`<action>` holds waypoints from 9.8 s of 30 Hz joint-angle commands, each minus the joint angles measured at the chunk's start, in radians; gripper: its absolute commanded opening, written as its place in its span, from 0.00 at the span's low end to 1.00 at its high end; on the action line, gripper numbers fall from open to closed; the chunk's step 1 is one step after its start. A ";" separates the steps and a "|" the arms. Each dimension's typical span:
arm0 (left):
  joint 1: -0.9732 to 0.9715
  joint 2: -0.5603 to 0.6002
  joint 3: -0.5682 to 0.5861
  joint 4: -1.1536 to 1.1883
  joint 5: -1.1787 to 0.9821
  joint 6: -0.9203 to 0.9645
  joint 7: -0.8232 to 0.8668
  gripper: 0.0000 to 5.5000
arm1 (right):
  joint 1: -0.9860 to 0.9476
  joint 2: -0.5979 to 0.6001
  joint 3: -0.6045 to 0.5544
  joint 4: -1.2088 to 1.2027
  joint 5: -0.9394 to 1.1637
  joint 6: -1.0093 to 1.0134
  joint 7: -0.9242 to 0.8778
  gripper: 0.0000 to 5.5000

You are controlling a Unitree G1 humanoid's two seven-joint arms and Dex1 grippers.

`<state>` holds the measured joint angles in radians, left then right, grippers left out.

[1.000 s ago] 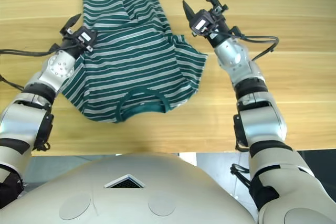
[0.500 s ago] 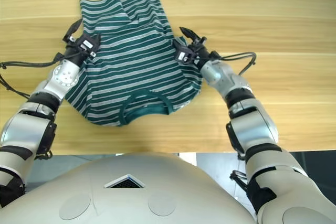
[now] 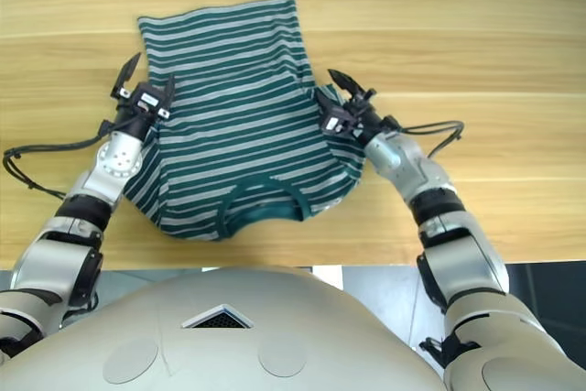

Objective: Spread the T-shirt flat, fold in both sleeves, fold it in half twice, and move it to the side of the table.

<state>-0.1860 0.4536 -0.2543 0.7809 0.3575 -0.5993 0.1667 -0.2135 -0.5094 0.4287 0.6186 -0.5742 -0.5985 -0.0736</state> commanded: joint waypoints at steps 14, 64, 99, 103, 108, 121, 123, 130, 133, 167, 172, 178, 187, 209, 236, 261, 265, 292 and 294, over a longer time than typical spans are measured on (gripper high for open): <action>-0.065 0.133 0.013 0.013 0.102 -0.020 0.000 0.60 | -0.137 0.087 -0.153 -0.274 0.277 0.027 0.199 0.47; -0.101 -0.041 0.258 0.013 -0.052 -0.220 0.072 0.60 | -0.601 0.364 -0.052 0.731 0.033 0.237 0.123 0.47; 0.856 0.356 0.302 -0.961 0.312 0.262 -0.515 0.60 | -0.384 0.071 -0.449 -0.013 0.238 -0.139 -0.097 0.47; 0.815 0.348 0.276 -0.992 0.320 0.321 -0.539 0.60 | -0.392 0.063 -0.446 -0.003 0.232 -0.135 -0.097 0.47; 0.699 0.343 0.231 -0.939 0.359 0.367 -0.522 0.60 | -0.399 0.053 -0.445 0.022 0.231 -0.139 -0.102 0.47; 0.576 0.372 0.168 -0.845 0.383 0.369 -0.500 0.60 | -0.410 0.036 -0.438 0.115 0.195 -0.136 -0.163 0.47; 0.582 0.377 0.167 -0.850 0.374 0.361 -0.497 0.60 | -0.415 0.035 -0.438 0.125 0.194 -0.131 -0.168 0.47; 0.570 0.381 0.165 -0.805 0.339 0.351 -0.481 0.49 | -0.404 0.031 -0.440 0.125 0.199 -0.136 -0.173 0.47; 0.520 0.363 0.122 -0.738 0.354 0.337 -0.460 0.40 | -0.394 0.027 -0.443 0.117 0.202 -0.136 -0.175 0.47; 0.326 0.148 -0.028 -0.455 0.206 0.025 -0.205 0.00 | -0.329 0.031 -0.482 0.146 0.245 -0.135 -0.187 0.47; 0.293 0.097 -0.051 -0.448 0.177 -0.073 -0.173 0.00 | -0.331 0.027 -0.482 0.166 0.246 -0.136 -0.189 0.47; 0.260 0.086 -0.130 -0.361 0.229 -0.137 -0.190 0.00 | -0.349 0.027 -0.478 0.189 0.244 -0.139 -0.190 0.47; 0.233 0.088 -0.175 -0.211 0.180 -0.162 -0.234 0.16 | -0.369 0.038 -0.462 0.208 0.239 -0.145 -0.191 0.47; 0.222 0.084 -0.294 -0.022 0.101 -0.150 -0.408 0.53 | 0.222 -0.390 -0.542 -0.441 0.158 -0.074 0.162 0.47; 0.369 0.171 -0.067 -0.578 -0.200 -0.282 -0.511 0.53 | 0.392 -0.344 -0.242 -0.365 -0.121 0.089 0.221 0.47; 0.407 0.131 0.013 -0.638 -0.288 -0.338 -0.542 0.54 | 0.332 -0.290 -0.243 -0.368 -0.005 -0.012 0.070 0.01; 0.398 0.118 0.012 -0.625 -0.288 -0.343 -0.546 0.54 | 0.316 -0.265 -0.262 -0.404 0.020 -0.041 0.064 0.01; 0.319 0.041 -0.007 -0.457 -0.290 -0.383 -0.592 0.54 | 0.224 -0.144 -0.106 -0.340 0.056 -0.143 0.274 0.14; 0.319 0.042 -0.007 -0.453 -0.289 -0.383 -0.593 0.54 | 0.225 -0.150 -0.114 -0.339 0.057 -0.151 0.277 0.22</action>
<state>0.1471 0.4968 -0.2592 0.3172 0.0729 -0.9793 -0.4078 0.0218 -0.6427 0.3240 0.2773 -0.5310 -0.7448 0.1912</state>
